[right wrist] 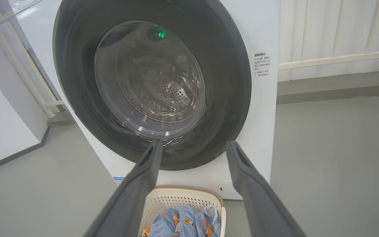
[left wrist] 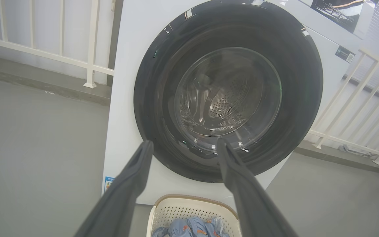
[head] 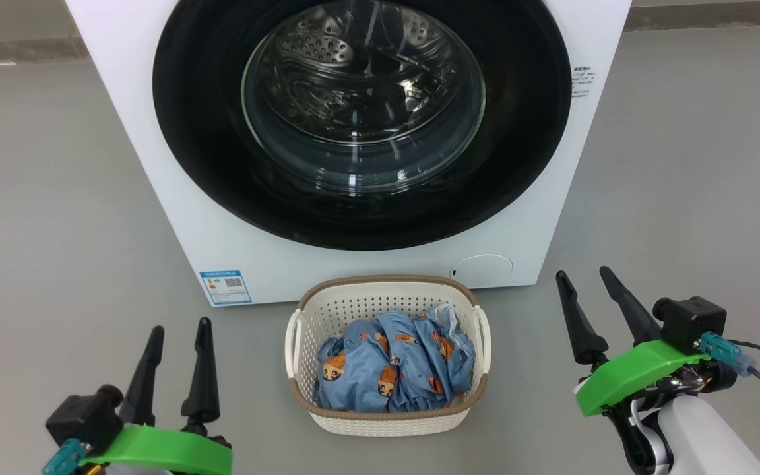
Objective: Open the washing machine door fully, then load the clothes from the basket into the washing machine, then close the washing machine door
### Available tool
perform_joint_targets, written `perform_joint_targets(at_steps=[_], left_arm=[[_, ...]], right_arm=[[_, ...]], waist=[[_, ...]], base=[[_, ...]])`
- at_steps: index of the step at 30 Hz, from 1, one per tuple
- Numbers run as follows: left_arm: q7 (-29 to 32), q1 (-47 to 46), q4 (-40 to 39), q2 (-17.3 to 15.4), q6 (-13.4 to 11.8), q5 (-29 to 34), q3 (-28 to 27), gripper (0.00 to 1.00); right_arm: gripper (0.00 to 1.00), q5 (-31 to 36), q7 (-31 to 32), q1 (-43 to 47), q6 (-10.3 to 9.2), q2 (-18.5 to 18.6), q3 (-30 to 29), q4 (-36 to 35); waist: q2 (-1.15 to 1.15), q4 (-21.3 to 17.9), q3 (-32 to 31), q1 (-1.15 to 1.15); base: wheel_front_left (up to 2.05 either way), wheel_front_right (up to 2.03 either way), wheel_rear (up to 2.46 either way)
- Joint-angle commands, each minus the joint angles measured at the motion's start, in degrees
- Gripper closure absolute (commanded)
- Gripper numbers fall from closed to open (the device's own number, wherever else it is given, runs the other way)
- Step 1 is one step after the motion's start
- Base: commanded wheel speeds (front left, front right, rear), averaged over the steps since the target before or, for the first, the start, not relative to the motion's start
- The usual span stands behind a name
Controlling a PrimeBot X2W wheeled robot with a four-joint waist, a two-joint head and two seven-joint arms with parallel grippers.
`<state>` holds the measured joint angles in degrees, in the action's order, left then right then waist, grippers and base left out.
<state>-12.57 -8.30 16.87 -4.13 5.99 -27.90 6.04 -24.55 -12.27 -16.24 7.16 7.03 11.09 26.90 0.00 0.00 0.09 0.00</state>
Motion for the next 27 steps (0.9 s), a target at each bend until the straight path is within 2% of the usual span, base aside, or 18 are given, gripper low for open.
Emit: perform_joint_targets(at_steps=[1, 11, 27], left_arm=[[-0.8, -3.0, -1.1, -0.4, 0.1, 1.8, -1.2, 0.0], [-2.4, -3.4, -1.4, -0.2, 0.3, 7.4, -1.3, 0.0], [-2.4, -3.6, -1.0, 0.2, 0.5, 7.4, -2.0, 0.0]], right_arm=[[0.0, 1.7, -1.1, -2.7, 0.31, 0.4, 1.5, -0.9], [0.0, 7.4, -2.7, -3.8, 0.33, 0.7, 3.0, 0.7], [0.0, 7.0, -2.7, -3.9, 0.33, 0.4, 2.4, 1.3]], waist=[[0.0, 0.0, 0.0, 0.0], [0.0, -0.1, -0.1, 0.0], [0.0, 0.0, 0.2, 0.0]], base=[[0.0, 0.0, 0.0], [0.0, 0.0, 0.0], [0.0, 0.0, 0.0]])
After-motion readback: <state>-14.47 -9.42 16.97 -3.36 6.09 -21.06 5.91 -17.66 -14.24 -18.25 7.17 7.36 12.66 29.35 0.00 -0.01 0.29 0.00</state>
